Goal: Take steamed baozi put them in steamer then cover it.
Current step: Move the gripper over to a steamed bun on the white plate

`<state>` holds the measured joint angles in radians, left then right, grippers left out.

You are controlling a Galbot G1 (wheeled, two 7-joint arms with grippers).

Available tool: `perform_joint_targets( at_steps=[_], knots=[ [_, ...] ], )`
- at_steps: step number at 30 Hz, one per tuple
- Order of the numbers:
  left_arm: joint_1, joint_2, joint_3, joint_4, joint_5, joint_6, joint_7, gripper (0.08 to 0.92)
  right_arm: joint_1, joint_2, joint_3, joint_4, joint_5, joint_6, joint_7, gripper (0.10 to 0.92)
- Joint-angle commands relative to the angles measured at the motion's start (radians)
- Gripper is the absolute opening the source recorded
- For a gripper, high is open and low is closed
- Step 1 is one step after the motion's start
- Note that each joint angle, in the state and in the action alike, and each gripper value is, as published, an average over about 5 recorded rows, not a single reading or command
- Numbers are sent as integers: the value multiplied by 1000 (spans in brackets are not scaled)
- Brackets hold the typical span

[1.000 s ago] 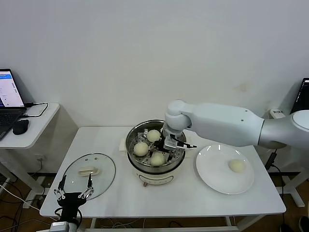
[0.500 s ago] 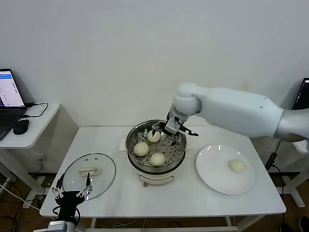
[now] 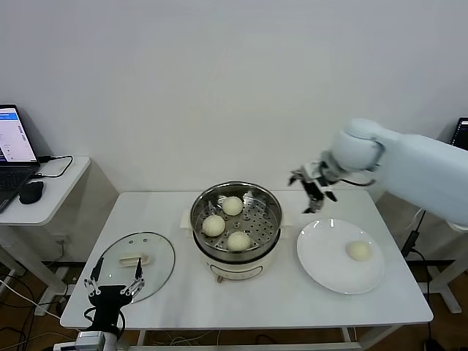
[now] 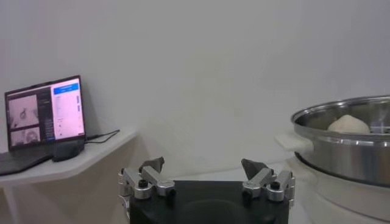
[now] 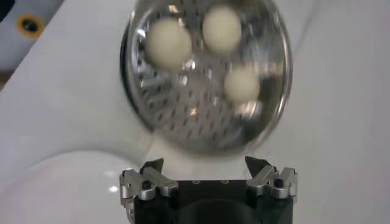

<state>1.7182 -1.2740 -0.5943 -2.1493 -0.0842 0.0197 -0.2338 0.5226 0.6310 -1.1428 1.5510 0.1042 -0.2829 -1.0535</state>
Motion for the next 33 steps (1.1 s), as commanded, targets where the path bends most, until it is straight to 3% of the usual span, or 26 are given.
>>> perform_joint_targets(
  at_steps=[1,12,23,33],
  knots=[
    [3,2,2,1,2,1,1,823,-338,-238,278,-50,-146,33,-106,822],
    [35,4,-11,-13,11,1,1,823,-672,-156,577,-259,-331,164,-128,823],
    [56,-10,-25,-15,19,2,0,823,-747,2,660,-454,-490,207,-83,823],
    [48,-8,-29,5,18,3,1,823,-743,125,673,-574,-545,215,-56,823]
  ],
)
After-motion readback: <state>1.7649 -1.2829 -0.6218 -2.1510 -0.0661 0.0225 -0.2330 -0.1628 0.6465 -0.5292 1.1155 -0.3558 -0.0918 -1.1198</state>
